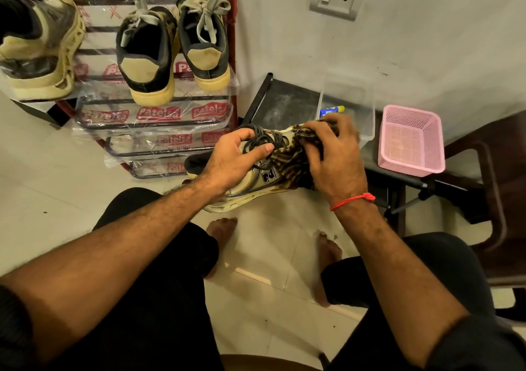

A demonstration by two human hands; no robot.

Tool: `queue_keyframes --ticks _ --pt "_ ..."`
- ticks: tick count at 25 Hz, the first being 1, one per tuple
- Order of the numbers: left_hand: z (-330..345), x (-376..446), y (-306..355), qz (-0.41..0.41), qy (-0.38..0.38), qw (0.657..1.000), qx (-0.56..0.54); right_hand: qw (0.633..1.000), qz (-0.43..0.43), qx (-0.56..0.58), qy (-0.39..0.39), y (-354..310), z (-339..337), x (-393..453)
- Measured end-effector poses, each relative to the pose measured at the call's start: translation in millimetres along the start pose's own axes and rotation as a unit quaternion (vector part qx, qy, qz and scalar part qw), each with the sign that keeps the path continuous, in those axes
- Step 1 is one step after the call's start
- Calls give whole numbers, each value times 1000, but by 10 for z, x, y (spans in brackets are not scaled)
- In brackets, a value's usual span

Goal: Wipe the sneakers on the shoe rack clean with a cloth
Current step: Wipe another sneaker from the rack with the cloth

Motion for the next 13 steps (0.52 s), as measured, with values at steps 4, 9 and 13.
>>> queue_keyframes --ticks 4,9,13 --pt "-55 -12 4 1 22 1000 -7 989 -29 -92 -112 -201 313 -210" --pt "-66 -30 155 47 29 998 44 998 -39 -12 -42 112 149 39" --pt "-24 -110 283 139 56 977 152 999 4 7 -53 179 143 13"
Point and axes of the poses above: each hand's wrist, its own x-axis towards the middle knuckle, its own z-axis out of the palm, y = z × x, the point moved 8 cm from there along x, towards the middle knuckle, and after that the axes turned 8 degrees about -z, right-handed, at the moved point
